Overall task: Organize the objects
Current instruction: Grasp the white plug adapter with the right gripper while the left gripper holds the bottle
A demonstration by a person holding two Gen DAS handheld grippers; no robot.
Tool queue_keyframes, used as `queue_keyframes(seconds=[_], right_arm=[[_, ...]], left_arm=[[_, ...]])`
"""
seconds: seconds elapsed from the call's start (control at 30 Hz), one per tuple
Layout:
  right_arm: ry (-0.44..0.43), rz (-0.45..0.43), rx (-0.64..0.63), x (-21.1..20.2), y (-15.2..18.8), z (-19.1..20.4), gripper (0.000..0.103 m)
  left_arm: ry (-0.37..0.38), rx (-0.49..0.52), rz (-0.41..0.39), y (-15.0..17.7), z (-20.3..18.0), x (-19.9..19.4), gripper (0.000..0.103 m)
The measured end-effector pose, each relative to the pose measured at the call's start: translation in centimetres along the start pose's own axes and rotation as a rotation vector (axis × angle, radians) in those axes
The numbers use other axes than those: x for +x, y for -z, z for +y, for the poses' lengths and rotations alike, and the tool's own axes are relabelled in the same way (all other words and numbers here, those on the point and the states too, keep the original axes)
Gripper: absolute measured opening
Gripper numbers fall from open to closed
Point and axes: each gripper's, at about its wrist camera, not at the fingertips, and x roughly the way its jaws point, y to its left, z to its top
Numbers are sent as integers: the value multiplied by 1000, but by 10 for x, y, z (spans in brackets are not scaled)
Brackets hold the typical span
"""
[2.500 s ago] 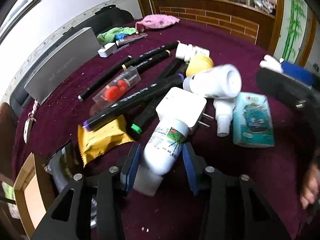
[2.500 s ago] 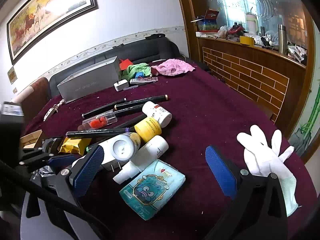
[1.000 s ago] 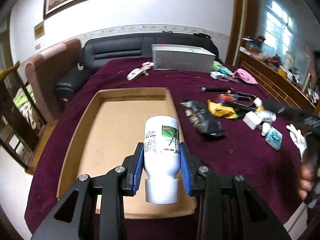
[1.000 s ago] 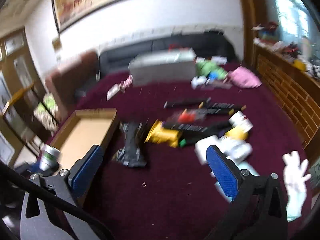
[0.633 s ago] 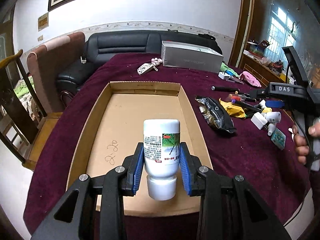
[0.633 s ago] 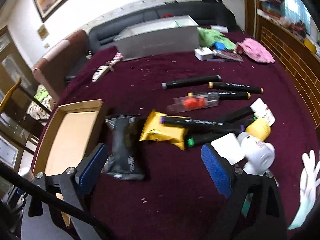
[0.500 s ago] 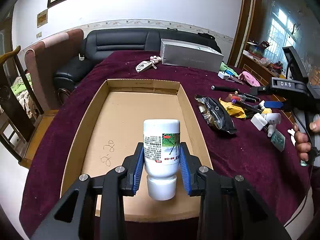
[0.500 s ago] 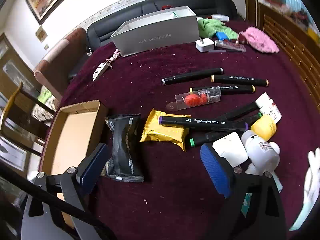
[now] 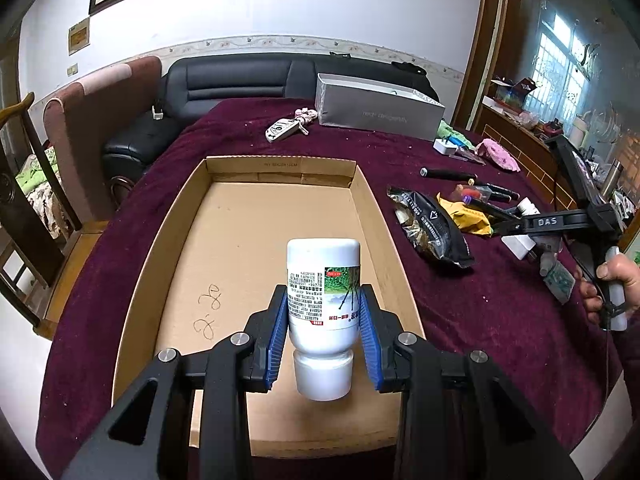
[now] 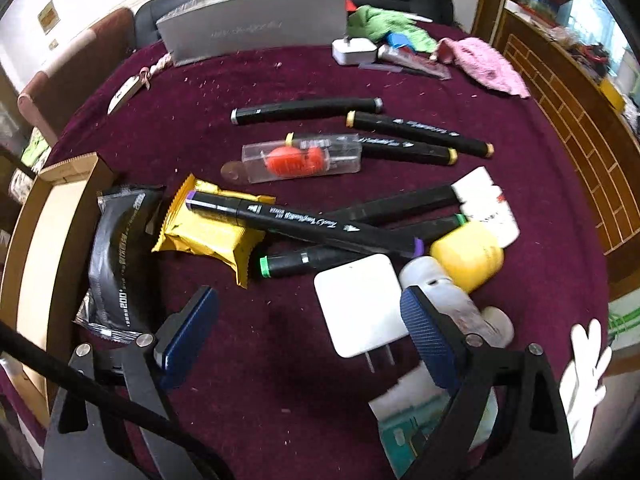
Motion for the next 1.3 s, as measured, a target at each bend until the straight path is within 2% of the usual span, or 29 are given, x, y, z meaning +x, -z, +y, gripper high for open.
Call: queue_keyframes(seconds=[0.1, 0.2, 0.27, 0.33, 0.4, 0.47, 0.5, 0.57, 0.6, 0.63, 0.67, 0.73, 0.87, 1.0, 1.07, 1.1, 1.2, 1.3], right_arm=[[67, 4, -27, 7, 2, 3, 83], [127, -17, -60, 7, 6, 6, 58], [170, -26, -75, 5, 7, 7, 33], [208, -25, -95, 5, 7, 8, 28], [212, -27, -113, 6, 7, 9, 27], [174, -28, -114, 4, 6, 7, 28], [101, -23, -89, 2, 4, 2, 28], [-166, 37, -5, -2, 0, -12, 28], [-252, 79, 27, 1, -1, -17, 28], [-290, 114, 59, 6, -1, -22, 28], [-275, 122, 74, 9, -1, -25, 28], [-205, 69, 68, 4, 0, -32, 27], [-184, -39, 95, -18, 1, -43, 29], [-122, -9, 98, -14, -3, -47, 32], [-46, 13, 94, -8, -6, -46, 34], [-24, 8, 92, -6, -8, -48, 40], [-47, 32, 117, -4, -10, -56, 44], [-34, 62, 86, 1, -11, -49, 49]], left_arm=[[-9, -4, 3, 0, 0, 0, 29], [-15, -8, 5, 0, -1, 0, 29], [-15, -11, 8, 1, -3, 0, 29], [-13, -13, 10, 3, -5, -2, 29], [-12, -13, 7, 4, -7, -6, 29], [-16, -12, 0, 5, -9, -10, 29], [-19, -11, -5, 5, -9, -13, 29], [-22, -12, -11, 6, -11, -17, 29], [-22, -13, -15, 6, -12, -19, 29], [-23, -14, -18, 7, -13, -21, 29], [-24, -13, -23, 7, -13, -23, 29], [-29, -10, -28, 7, -15, -26, 29], [-38, -9, -30, 6, -15, -26, 29], [-34, -11, -23, 7, -17, -23, 29], [-33, -10, -20, 8, -18, -22, 29], [-32, -10, -19, 9, -19, -22, 29], [-32, -11, -15, 8, -19, -20, 29], [-29, -16, -11, 9, -17, -18, 29]])
